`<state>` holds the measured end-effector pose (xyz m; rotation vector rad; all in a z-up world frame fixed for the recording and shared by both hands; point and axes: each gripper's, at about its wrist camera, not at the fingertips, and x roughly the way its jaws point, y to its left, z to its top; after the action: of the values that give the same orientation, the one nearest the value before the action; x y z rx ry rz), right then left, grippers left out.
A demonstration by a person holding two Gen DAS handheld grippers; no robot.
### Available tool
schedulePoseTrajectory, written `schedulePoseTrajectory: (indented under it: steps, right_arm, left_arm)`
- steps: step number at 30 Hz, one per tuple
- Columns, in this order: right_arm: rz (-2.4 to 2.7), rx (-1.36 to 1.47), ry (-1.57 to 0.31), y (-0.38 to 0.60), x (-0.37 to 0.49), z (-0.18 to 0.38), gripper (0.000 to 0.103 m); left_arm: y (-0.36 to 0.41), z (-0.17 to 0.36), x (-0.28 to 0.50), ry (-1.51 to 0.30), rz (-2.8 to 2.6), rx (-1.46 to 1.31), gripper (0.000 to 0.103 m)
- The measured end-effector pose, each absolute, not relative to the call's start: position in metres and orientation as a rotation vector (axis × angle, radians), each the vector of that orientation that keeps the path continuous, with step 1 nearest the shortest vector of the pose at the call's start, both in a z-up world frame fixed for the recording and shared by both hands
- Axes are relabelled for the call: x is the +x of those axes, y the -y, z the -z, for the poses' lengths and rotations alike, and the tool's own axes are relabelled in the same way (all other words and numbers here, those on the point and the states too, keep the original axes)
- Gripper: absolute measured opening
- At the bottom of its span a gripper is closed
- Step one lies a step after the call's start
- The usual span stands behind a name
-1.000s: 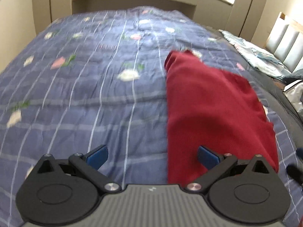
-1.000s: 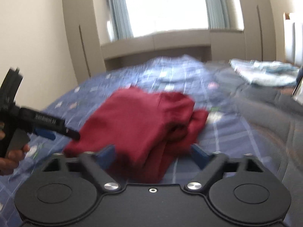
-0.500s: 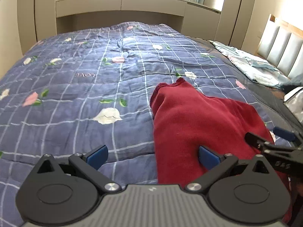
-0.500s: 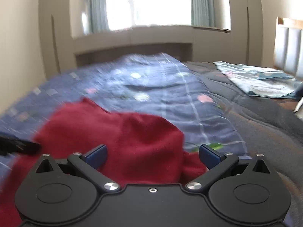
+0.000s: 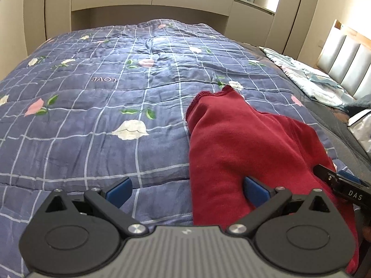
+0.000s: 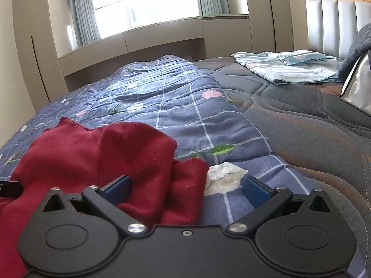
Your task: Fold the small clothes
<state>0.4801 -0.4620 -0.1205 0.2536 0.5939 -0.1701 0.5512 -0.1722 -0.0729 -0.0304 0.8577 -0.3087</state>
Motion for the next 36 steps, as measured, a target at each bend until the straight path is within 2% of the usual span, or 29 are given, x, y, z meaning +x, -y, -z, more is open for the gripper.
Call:
schedulePoseTrajectory:
  steps: [7, 14, 17, 19, 20, 22, 24, 25, 27, 29, 30, 33, 36]
  right_arm:
    - [0.122, 0.348, -0.536, 0.46, 0.447, 0.099, 0.102]
    - [0.014, 0.575, -0.585, 0.466, 0.418, 0.1, 0.102]
    - [0.066, 0.531, -0.544, 0.464, 0.414, 0.093, 0.102]
    - [0.042, 0.521, -0.525, 0.464, 0.419, 0.087, 0.096]
    - [0.031, 0.513, -0.525, 0.465, 0.426, 0.084, 0.089]
    - [0.015, 0.493, -0.531, 0.467, 0.443, 0.081, 0.074]
    - [-0.009, 0.476, -0.566, 0.472, 0.464, 0.083, 0.054]
    - [-0.01, 0.466, -0.609, 0.473, 0.478, 0.085, 0.05]
    - [0.01, 0.471, -0.664, 0.479, 0.493, 0.092, 0.033]
    - [0.012, 0.499, -0.685, 0.483, 0.497, 0.097, 0.024]
    - [0.009, 0.517, -0.68, 0.484, 0.494, 0.097, 0.008]
    - [0.015, 0.511, -0.642, 0.484, 0.479, 0.089, 0.003]
    - [0.05, 0.534, -0.594, 0.492, 0.46, 0.075, 0.003]
  left_arm:
    - [0.169, 0.056, 0.543, -0.85, 0.344, -0.047, 0.103]
    - [0.155, 0.061, 0.539, -0.891, 0.516, -0.2, 0.103]
    - [0.156, 0.067, 0.538, -0.915, 0.476, -0.168, 0.103]
    - [0.157, 0.069, 0.535, -0.923, 0.465, -0.144, 0.103]
    - [0.158, 0.071, 0.535, -0.928, 0.457, -0.129, 0.103]
    - [0.158, 0.071, 0.534, -0.932, 0.451, -0.119, 0.103]
    - [0.157, 0.071, 0.533, -0.936, 0.443, -0.125, 0.103]
    - [0.158, 0.07, 0.534, -0.939, 0.441, -0.127, 0.103]
    - [0.157, 0.07, 0.534, -0.942, 0.437, -0.13, 0.103]
    - [0.158, 0.07, 0.533, -0.941, 0.437, -0.124, 0.103]
    - [0.158, 0.069, 0.532, -0.94, 0.437, -0.119, 0.103]
    - [0.158, 0.066, 0.531, -0.932, 0.447, -0.106, 0.103]
    - [0.159, 0.06, 0.528, -0.919, 0.463, -0.098, 0.103]
